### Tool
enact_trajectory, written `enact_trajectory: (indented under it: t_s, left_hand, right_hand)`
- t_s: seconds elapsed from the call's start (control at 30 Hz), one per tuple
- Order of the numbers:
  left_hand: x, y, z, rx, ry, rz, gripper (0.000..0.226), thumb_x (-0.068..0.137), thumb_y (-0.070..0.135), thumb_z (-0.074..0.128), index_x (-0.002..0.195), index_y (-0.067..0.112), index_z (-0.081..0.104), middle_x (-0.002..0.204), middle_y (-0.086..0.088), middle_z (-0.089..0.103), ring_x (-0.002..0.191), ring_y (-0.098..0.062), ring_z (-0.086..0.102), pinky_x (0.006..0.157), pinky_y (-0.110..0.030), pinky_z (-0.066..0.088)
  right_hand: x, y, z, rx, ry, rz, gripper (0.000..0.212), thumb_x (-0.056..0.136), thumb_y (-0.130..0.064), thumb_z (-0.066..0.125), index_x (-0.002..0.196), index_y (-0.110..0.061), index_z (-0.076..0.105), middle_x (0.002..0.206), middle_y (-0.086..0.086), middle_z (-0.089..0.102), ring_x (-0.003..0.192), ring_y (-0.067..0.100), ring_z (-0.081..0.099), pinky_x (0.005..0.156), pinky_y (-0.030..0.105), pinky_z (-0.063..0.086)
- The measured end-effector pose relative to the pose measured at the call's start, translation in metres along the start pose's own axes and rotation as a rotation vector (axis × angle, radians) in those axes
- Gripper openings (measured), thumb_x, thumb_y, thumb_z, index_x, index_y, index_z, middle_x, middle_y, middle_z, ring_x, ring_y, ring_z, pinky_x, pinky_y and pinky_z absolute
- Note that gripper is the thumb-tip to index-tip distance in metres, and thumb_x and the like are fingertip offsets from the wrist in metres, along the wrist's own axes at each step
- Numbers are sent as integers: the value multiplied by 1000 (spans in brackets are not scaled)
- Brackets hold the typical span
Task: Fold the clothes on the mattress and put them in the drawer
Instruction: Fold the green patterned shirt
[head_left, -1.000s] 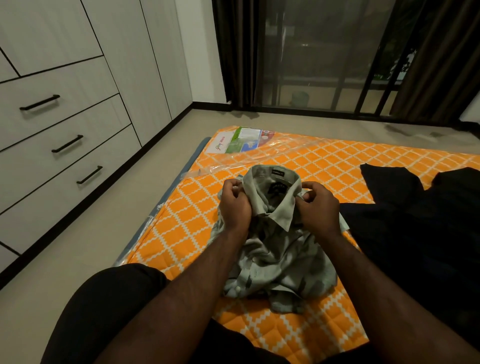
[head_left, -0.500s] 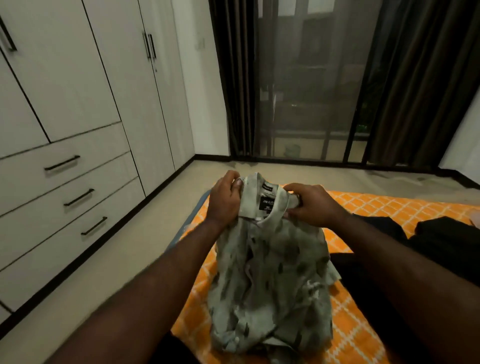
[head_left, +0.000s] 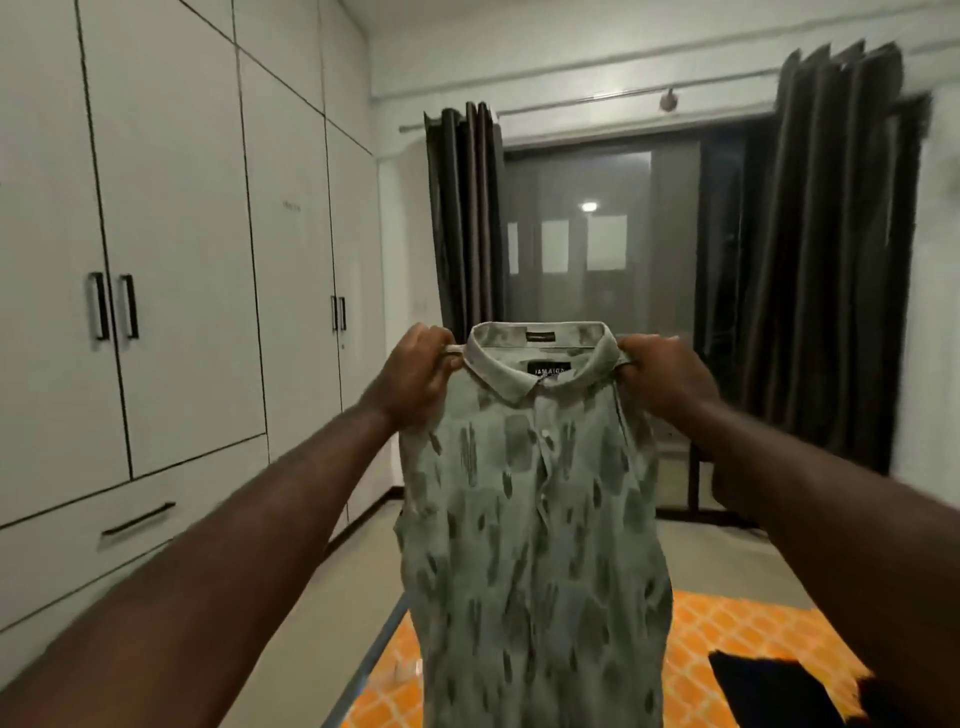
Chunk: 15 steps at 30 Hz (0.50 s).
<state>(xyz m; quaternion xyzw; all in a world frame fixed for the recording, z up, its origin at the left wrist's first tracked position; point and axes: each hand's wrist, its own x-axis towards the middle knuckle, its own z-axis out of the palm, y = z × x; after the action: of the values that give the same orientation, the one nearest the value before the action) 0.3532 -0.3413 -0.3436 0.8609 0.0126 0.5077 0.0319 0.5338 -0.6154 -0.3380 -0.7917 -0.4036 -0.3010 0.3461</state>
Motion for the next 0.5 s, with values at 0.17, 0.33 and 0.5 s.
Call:
enact_trajectory:
  t_s: [0.17, 0.33, 0.5]
  left_hand:
    - [38, -13, -36, 82, 9, -43, 17, 96, 21, 68, 92, 6, 62, 87, -5, 49, 80, -18, 45, 68, -24, 27]
    - [21, -26, -45, 129, -337, -64, 21, 99, 36, 60, 98, 15, 57, 93, 0, 53, 81, -13, 55, 74, -33, 48]
    - [2, -38, -42, 322, -573, 108, 36, 96, 42, 64, 116, 13, 54, 112, -2, 48, 93, -14, 48, 75, -20, 43]
  right_hand:
    - [25, -8, -27, 46, -43, 165, 41, 90, -58, 68, 66, -25, 67, 70, -2, 68, 66, 19, 63, 57, 32, 47]
    - [23, -15, -34, 126, -176, 204, 28, 89, -52, 73, 94, -25, 71, 89, 2, 70, 79, 23, 71, 70, 43, 64]
    - [24, -18, -45, -109, -179, 37, 29, 88, -47, 75, 90, -19, 74, 90, 6, 69, 81, 21, 65, 73, 38, 57]
